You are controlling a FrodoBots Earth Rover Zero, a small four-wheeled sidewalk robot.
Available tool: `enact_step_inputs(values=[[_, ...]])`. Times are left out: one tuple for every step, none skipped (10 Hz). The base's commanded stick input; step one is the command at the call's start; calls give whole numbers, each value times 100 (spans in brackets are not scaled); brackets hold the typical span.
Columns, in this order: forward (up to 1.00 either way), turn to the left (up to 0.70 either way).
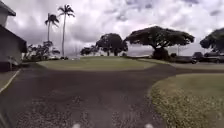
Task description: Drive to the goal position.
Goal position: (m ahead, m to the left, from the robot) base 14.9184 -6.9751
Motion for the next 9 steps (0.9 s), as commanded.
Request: enact_step_inputs(values=[[70,0],[70,0],[70,0],[70,0],[70,0],[70,0],[70,0],[70,0],[70,0]])
